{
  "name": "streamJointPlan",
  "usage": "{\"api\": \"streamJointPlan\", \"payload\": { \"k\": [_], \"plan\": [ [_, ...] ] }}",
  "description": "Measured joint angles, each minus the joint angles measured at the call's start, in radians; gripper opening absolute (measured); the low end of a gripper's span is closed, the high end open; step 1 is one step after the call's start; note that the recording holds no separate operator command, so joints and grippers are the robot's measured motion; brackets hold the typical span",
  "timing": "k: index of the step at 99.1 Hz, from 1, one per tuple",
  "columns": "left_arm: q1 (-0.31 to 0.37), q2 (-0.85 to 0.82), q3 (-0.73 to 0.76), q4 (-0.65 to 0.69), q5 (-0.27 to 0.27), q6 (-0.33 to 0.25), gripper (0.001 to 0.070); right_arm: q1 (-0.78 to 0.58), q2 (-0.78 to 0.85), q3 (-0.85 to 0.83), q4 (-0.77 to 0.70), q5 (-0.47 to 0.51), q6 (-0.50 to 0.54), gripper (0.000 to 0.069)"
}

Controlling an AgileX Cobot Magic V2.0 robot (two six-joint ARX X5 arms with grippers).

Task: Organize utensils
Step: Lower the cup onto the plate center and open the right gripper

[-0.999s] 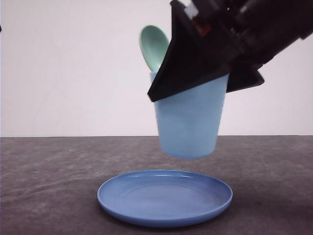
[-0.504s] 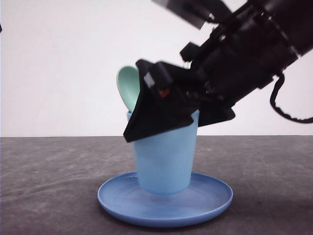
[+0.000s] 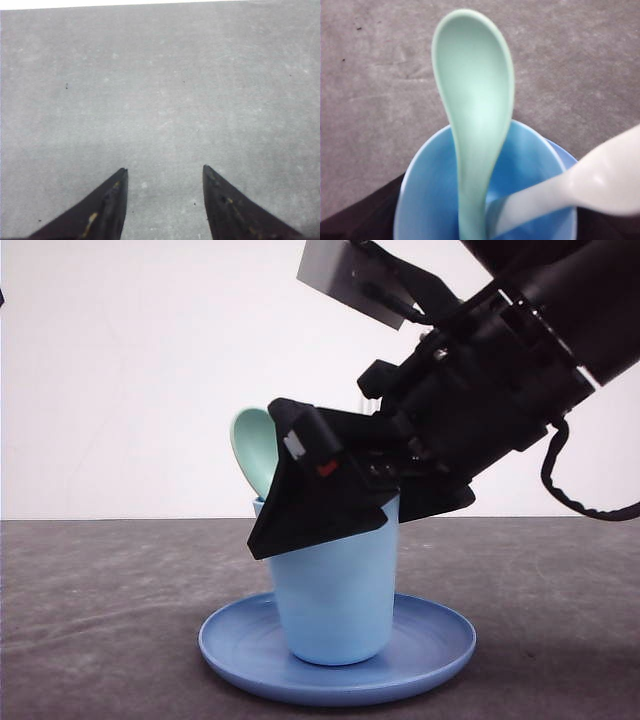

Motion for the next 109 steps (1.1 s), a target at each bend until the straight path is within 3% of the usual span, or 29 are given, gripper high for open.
{"api": "streamJointPlan", "payload": {
  "k": [49,83,98,109],
  "plan": [
    [0.0,0.0,0.0,0.0,0.0,0.0,0.028,0.0,0.023,0.004,0.035,0.001,0.018,0.0487],
    [0.0,0.0,0.0,0.0,0.0,0.0,0.028,0.0,0.023,0.003,0.027,-0.005,0.018,0.057],
    [0.0,0.0,0.0,0.001,0.0,0.0,0.028,0.0,0.02,0.003,0.002,-0.007,0.018,0.0677],
    [0.0,0.0,0.0,0.0,0.0,0.0,0.028,0.0,-0.013,0.002,-0.044,-0.007,0.018,0.068]
  ]
}}
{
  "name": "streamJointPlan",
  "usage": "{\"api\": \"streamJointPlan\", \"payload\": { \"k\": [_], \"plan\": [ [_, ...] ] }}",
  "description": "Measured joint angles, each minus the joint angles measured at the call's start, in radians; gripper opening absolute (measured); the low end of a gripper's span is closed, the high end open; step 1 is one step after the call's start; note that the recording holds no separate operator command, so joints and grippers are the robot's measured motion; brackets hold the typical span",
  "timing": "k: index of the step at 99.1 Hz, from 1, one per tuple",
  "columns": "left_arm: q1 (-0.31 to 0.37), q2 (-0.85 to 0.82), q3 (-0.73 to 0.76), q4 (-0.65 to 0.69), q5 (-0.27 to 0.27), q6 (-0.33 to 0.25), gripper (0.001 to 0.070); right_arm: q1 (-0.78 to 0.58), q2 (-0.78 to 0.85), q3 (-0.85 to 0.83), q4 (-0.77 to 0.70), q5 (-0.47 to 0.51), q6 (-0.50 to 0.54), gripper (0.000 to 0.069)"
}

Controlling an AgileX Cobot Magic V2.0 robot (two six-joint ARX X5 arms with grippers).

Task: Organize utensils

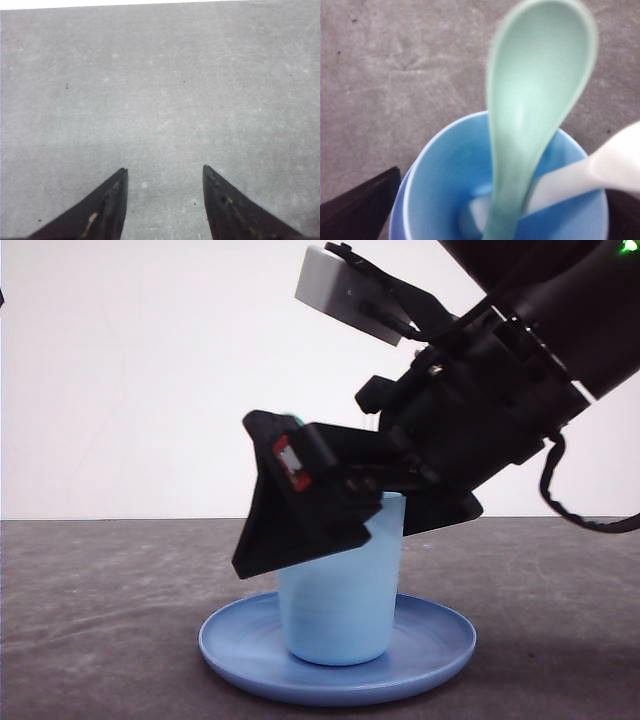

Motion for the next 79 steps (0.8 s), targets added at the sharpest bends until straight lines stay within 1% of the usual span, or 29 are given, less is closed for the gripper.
{"api": "streamJointPlan", "payload": {
  "k": [16,45,62,79],
  "plan": [
    [0.0,0.0,0.0,0.0,0.0,0.0,0.028,-0.003,-0.092,0.0,-0.117,0.008,0.0,0.068],
    [0.0,0.0,0.0,0.0,0.0,0.0,0.028,-0.053,-0.318,0.0,-0.456,0.01,0.034,0.068],
    [0.0,0.0,0.0,0.0,0.0,0.0,0.028,-0.126,-0.465,0.0,-0.576,0.061,0.079,0.068],
    [0.0,0.0,0.0,0.0,0.0,0.0,0.028,-0.263,-0.565,0.034,-0.668,0.066,0.131,0.068]
  ]
}}
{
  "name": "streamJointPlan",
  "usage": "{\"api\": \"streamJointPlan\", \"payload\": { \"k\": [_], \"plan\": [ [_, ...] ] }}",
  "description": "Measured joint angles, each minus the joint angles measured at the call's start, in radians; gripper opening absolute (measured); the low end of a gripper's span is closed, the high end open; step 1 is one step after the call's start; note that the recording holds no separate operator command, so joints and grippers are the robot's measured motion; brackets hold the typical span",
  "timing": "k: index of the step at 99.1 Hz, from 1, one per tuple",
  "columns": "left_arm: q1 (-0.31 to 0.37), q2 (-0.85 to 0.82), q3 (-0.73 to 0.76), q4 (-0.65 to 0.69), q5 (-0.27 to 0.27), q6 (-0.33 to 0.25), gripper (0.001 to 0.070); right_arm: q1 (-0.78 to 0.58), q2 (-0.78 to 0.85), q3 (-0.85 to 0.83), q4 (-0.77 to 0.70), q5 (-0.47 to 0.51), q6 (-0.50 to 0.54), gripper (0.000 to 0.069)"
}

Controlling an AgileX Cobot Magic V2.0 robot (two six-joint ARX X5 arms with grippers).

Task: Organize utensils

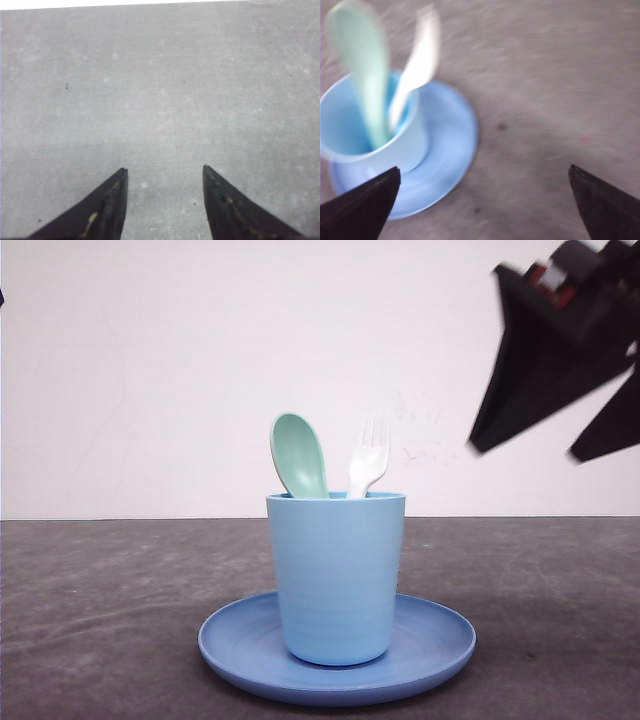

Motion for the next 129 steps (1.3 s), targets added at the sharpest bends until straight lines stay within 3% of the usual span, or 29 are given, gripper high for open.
{"api": "streamJointPlan", "payload": {
  "k": [38,54,90,94,100,105,107,111,117,129],
  "plan": [
    [0.0,0.0,0.0,-0.002,0.0,0.0,0.028,-0.335,-0.026,0.219,-0.269,-0.045,-0.011,0.068],
    [0.0,0.0,0.0,-0.01,0.0,0.0,0.028,-0.451,-0.026,0.237,-0.319,-0.118,-0.025,0.068],
    [0.0,0.0,0.0,-0.04,0.0,0.0,0.028,-0.489,-0.026,0.237,-0.351,-0.119,-0.043,0.0673],
    [0.0,0.0,0.0,-0.04,0.0,0.0,0.0279,-0.489,-0.026,0.237,-0.351,-0.109,-0.043,0.0618],
    [0.0,0.0,0.0,-0.043,0.0,0.0,0.025,-0.489,-0.026,0.237,-0.354,-0.108,-0.046,0.0443],
    [0.0,0.0,0.0,-0.051,0.0,0.0,0.0165,-0.489,-0.026,0.237,-0.355,-0.106,-0.047,0.0293],
    [0.0,0.0,0.0,-0.057,0.0,0.0,0.0106,-0.489,-0.026,0.237,-0.355,-0.099,-0.048,0.0202],
    [0.0,0.0,0.0,-0.061,0.0,0.0,0.0069,-0.489,-0.026,0.237,-0.355,-0.088,-0.051,0.0128],
    [0.0,0.0,0.0,-0.066,0.0,0.0,0.0038,-0.489,-0.026,0.237,-0.355,-0.072,-0.056,0.0058],
    [0.0,0.0,0.0,-0.084,0.0,-0.001,0.0024,-0.489,-0.026,0.237,-0.362,-0.055,-0.058,0.0024]
  ]
}}
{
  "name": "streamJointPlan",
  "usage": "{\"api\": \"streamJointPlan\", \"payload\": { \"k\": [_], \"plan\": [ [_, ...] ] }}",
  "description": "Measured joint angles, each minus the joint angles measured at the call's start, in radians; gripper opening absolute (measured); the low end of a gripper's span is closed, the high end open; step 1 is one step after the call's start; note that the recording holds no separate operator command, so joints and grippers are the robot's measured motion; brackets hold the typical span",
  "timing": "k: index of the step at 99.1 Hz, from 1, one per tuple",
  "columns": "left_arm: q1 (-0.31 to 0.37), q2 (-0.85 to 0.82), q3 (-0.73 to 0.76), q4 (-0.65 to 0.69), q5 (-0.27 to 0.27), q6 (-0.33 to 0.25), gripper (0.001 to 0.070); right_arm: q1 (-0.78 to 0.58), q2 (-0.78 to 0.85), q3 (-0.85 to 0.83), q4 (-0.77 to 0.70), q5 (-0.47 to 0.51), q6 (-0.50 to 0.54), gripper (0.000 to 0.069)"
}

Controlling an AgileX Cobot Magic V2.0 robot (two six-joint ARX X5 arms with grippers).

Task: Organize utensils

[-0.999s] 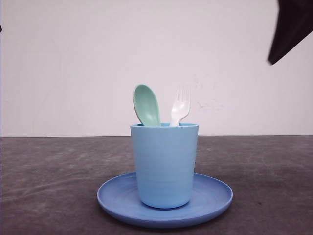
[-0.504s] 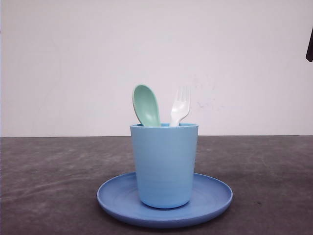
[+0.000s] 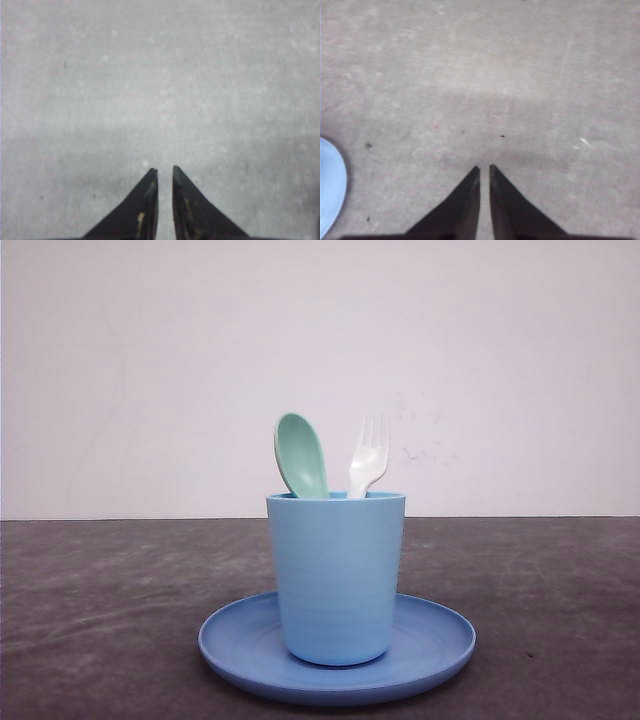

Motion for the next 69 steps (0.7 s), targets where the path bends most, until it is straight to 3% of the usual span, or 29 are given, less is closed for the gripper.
{"api": "streamJointPlan", "payload": {
  "k": [53,59,69],
  "plan": [
    [0.002,-0.001,0.0,0.004,-0.003,0.001,0.0024,0.0,0.0,0.0,0.027,0.0,0.0,0.0017],
    [0.02,-0.018,-0.011,0.01,-0.038,0.02,0.0024,0.0,0.0,0.0,0.027,0.0,0.0,0.0017],
    [0.08,-0.107,-0.087,0.056,-0.048,0.035,0.0024,0.0,0.0,0.0,0.027,0.0,0.0,0.0017]
  ]
}}
